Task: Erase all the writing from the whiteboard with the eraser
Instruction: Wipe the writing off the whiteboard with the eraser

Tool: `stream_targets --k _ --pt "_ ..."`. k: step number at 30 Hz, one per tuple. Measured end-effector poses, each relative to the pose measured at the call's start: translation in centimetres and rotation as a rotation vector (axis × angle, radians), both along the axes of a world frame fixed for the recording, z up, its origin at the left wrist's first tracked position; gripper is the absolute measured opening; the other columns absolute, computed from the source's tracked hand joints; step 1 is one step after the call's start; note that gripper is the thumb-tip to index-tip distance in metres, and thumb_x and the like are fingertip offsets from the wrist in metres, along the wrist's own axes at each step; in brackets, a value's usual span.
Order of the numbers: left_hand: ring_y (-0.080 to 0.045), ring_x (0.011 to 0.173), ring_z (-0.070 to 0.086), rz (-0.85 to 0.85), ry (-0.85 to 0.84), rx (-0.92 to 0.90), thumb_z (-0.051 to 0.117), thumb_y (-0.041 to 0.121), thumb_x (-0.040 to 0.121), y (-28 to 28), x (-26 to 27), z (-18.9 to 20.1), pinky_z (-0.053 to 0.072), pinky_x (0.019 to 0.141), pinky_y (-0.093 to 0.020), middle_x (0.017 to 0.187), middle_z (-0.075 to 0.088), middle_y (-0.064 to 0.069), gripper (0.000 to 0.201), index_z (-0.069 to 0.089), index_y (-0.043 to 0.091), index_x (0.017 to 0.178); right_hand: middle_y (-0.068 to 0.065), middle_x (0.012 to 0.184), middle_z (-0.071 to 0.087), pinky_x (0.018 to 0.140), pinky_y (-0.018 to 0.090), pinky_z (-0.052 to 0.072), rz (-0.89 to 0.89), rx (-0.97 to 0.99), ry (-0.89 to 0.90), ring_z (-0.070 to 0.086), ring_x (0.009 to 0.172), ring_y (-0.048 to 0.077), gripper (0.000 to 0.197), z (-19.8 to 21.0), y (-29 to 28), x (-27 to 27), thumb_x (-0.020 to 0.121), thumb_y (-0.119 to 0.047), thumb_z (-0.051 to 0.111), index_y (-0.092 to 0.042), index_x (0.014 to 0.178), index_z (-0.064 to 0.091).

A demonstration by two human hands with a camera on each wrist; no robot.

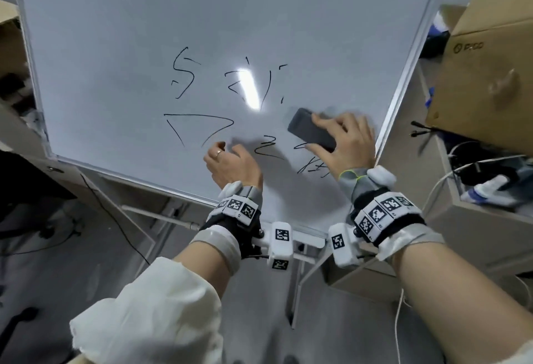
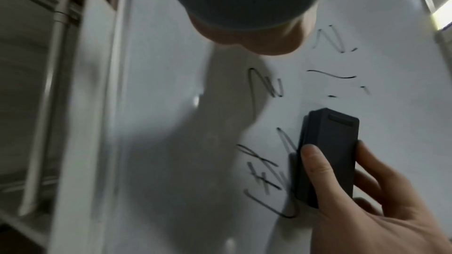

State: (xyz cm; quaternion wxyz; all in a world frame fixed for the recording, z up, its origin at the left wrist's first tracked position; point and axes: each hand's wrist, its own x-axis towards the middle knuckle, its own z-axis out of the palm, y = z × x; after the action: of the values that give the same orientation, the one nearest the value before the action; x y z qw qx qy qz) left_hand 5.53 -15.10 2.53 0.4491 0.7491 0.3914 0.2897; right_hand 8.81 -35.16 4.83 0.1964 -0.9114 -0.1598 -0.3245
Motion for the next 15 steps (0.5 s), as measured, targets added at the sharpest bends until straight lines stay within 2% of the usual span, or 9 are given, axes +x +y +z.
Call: stream_targets --k 3,6,9,12,15 --pt "-0.035 0.116 0.049 0.002 0.099 -0.031 0.049 0.018 0.088 0.0 -0.9 -3.5 0.042 0.096 -0.046 0.126 0.05 -0.014 0.037 0.051 0.006 0.124 0.003 0.098 0.063 0.078 0.041 0.041 0.052 -0.041 0.036 0.052 0.089 0.03 0.057 -4.4 0.3 -2.1 0.068 -0.052 0.083 -0.032 0.119 0.069" --pt "-0.035 0.126 0.042 -0.009 0.138 -0.067 0.05 0.017 0.088 -0.1 -1.4 -5.2 0.037 0.101 -0.046 0.137 0.045 -0.015 0.047 0.045 0.005 0.134 0.003 0.099 0.064 0.08 0.043 0.044 0.102 -0.059 0.065 0.054 0.091 0.031 0.056 -5.8 0.4 -3.8 0.07 -0.051 0.082 -0.031 0.121 0.069" --pt "-0.035 0.13 0.038 -0.058 0.119 -0.069 0.051 0.016 0.088 -0.7 -1.8 -5.7 0.031 0.105 -0.041 0.145 0.039 -0.015 0.052 0.042 0.002 0.138 0.0 0.101 0.065 0.083 0.042 0.042 0.039 -0.062 0.043 0.056 0.095 0.031 0.056 -4.7 -0.6 -4.4 0.073 -0.053 0.078 -0.033 0.124 0.067" --pt "-0.036 0.132 0.035 -0.066 0.103 -0.115 0.051 0.014 0.088 -1.1 -1.5 -5.1 0.023 0.108 -0.037 0.148 0.035 -0.016 0.055 0.04 -0.001 0.14 -0.001 0.104 0.065 0.083 0.039 0.044 -0.147 0.085 -0.031 0.052 0.096 0.028 0.056 -2.6 -2.4 -3.3 0.075 -0.052 0.076 -0.035 0.127 0.064" --pt "-0.036 0.131 0.035 -0.055 0.111 -0.137 0.051 0.013 0.087 -0.6 -1.2 -5.1 0.024 0.107 -0.037 0.146 0.036 -0.016 0.053 0.042 -0.001 0.137 0.001 0.105 0.065 0.081 0.038 0.045 -0.212 0.128 -0.039 0.052 0.092 0.03 0.055 -2.7 -2.8 -3.4 0.074 -0.051 0.078 -0.033 0.125 0.065"
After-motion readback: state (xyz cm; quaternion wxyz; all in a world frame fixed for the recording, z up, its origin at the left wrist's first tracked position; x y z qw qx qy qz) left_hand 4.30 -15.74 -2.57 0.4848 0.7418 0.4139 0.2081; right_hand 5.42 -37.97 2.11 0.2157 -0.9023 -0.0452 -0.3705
